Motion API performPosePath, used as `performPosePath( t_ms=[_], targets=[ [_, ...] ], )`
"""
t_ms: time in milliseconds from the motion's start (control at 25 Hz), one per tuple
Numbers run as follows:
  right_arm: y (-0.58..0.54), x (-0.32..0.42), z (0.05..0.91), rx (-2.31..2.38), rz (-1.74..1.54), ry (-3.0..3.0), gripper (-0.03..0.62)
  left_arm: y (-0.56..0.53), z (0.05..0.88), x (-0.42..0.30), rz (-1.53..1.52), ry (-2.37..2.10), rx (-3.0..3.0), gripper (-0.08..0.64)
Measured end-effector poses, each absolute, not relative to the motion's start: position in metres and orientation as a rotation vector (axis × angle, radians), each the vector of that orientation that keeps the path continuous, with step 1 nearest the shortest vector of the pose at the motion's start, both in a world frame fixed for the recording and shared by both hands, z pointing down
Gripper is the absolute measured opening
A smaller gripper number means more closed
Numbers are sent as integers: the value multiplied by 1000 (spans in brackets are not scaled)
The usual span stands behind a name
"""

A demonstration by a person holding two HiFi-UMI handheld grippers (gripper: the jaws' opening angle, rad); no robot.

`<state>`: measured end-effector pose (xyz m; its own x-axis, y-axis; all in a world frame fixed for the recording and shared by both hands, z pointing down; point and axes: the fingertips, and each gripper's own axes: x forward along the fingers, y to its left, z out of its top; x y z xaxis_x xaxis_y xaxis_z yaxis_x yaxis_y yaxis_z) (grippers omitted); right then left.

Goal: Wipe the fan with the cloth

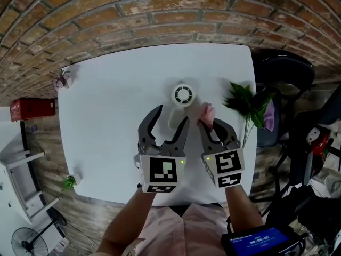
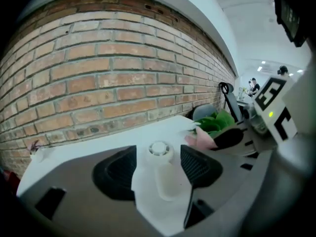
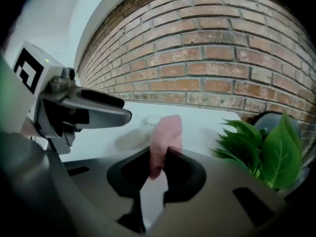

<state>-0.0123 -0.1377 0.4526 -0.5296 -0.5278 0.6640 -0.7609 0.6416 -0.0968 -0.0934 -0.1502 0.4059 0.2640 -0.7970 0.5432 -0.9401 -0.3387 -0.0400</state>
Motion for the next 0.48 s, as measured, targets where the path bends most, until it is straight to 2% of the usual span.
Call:
performPosePath(
  t_ms=[480],
  targets=[
    [-123,12,451,1065,537,-2238,60,-147,467,-81,867,-1435,2162,282]
  ],
)
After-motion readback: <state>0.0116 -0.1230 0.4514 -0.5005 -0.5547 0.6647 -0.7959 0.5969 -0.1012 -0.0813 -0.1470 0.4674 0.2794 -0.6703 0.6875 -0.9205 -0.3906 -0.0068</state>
